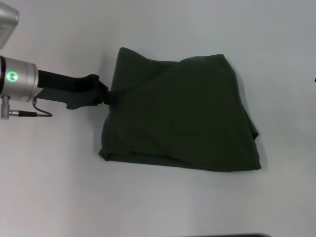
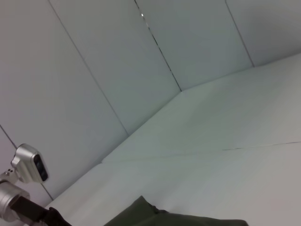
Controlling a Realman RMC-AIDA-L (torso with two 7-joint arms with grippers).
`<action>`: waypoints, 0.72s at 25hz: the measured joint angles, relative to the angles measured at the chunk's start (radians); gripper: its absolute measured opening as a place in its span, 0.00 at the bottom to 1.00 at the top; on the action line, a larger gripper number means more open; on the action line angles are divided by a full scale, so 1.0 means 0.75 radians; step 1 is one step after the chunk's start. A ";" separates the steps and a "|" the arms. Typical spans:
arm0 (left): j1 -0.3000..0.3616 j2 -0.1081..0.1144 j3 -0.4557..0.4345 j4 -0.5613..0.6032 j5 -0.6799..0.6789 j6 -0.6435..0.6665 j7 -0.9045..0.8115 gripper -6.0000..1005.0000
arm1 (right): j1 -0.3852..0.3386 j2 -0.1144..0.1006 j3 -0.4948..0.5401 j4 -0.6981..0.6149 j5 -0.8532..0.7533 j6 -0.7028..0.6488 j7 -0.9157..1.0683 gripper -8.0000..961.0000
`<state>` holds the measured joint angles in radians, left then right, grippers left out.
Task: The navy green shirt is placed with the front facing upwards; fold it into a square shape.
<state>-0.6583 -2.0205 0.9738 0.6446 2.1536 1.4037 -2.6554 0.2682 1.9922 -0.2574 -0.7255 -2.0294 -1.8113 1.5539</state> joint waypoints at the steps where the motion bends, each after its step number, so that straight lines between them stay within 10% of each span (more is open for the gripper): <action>1: 0.006 0.002 -0.013 0.003 0.011 0.004 0.000 0.02 | -0.001 0.000 0.000 0.000 0.000 0.001 0.000 0.80; 18: 0.065 0.015 -0.253 0.044 0.068 0.077 0.078 0.03 | 0.007 0.000 0.014 0.000 -0.001 -0.001 0.000 0.80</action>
<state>-0.6092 -2.0095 0.7840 0.6777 2.2049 1.4615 -2.5969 0.2732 1.9922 -0.2469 -0.7255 -2.0299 -1.8122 1.5539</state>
